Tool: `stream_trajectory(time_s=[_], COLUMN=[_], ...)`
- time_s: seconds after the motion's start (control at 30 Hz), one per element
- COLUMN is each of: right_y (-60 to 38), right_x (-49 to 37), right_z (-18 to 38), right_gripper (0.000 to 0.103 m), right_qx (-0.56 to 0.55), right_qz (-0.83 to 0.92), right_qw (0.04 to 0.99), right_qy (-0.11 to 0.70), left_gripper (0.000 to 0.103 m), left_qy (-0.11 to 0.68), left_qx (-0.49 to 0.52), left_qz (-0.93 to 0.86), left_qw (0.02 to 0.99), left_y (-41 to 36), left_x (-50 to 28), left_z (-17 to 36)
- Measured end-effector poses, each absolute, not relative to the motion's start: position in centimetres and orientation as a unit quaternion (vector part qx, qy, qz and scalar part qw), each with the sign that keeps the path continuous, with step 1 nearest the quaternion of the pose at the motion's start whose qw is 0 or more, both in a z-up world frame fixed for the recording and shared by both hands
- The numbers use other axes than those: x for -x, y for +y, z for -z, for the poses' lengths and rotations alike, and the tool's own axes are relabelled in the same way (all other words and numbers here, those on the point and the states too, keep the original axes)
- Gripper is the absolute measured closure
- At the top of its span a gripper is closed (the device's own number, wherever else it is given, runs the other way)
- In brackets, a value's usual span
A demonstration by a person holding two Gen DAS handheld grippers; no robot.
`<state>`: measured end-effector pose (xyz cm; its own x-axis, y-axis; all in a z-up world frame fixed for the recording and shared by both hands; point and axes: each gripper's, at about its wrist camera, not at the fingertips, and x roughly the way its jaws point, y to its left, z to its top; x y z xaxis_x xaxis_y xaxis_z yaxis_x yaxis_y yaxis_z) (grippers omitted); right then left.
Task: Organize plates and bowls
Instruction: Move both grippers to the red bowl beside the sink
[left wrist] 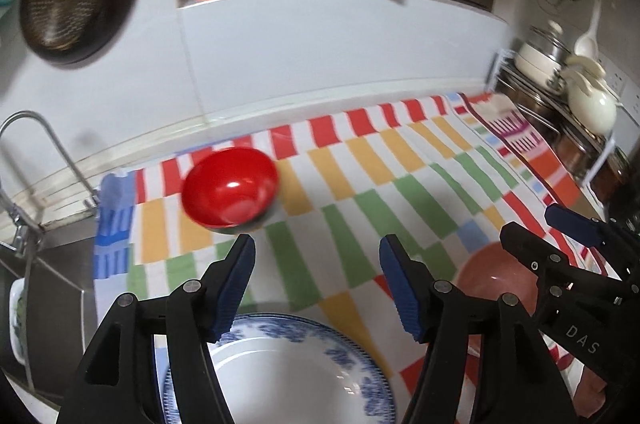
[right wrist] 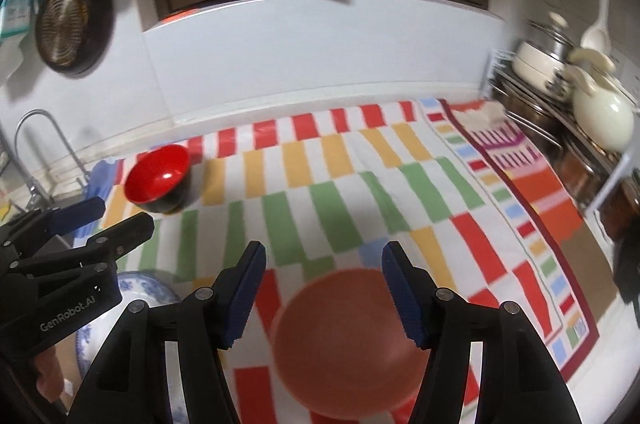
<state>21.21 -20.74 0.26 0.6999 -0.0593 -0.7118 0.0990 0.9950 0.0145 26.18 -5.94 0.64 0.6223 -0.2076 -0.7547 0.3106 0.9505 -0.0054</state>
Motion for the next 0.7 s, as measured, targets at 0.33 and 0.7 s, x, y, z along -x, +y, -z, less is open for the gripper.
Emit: stream_trajectory(time_s=[0.33,0.7], right_y=[-15.9,-11.3], right_x=[-24.9,-29.4], right_z=[-1.5,-1.7], right_gripper=[0.042,0.042], right_qx=[-0.013,-0.003], right_qz=[-0.014,-0.055], right_qw=[0.927,0.922], right_qy=[0.375,0.384], left_gripper=[0.035,0.035], left_qy=[0.399,0.398], left_qx=[-0.046,-0.042], left_qz=[0.086,0.053], left_qw=[0.912,0.915], left_y=[-0.5,3.7], left_x=[-28.0,-31.4], left_z=[-1.7,-1.3])
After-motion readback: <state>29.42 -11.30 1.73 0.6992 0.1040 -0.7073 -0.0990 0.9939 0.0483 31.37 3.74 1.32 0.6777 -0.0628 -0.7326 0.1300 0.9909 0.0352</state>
